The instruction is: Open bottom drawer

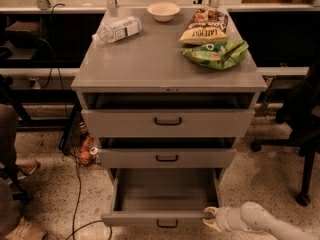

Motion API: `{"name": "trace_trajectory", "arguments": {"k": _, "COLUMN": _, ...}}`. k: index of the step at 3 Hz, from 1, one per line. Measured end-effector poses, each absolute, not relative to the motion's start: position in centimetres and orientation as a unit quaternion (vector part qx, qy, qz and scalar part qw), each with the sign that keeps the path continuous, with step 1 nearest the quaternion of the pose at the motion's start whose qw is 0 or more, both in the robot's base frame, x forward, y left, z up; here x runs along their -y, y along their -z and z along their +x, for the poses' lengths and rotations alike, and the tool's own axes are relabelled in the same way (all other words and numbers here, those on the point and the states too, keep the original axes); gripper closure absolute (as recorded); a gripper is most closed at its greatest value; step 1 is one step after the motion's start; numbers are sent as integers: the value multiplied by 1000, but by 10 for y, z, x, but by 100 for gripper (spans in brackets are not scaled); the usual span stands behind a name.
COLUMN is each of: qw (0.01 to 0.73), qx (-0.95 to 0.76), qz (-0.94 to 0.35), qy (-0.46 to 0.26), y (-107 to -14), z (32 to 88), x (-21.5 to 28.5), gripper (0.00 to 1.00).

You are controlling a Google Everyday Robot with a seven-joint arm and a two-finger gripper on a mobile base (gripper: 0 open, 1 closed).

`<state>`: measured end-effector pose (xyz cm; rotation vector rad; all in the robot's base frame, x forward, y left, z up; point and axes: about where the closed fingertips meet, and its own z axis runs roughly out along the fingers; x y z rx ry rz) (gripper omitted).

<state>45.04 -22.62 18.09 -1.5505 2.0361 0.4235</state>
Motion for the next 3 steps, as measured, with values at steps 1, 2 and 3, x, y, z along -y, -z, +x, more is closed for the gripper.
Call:
{"name": "trace_trajectory", "arguments": {"k": 1, "qw": 270, "qx": -756, "qz": -575, "qy": -157, "y": -183, "z": 450, "x": 226, "gripper": 99}}
{"name": "trace_trajectory", "arguments": {"k": 2, "qw": 270, "qx": -756, "qz": -575, "qy": -157, "y": -185, "z": 450, "x": 226, "gripper": 100}}
{"name": "trace_trajectory", "arguments": {"k": 3, "qw": 270, "qx": -756, "qz": -575, "qy": -157, "y": -185, "z": 450, "x": 226, "gripper": 100}}
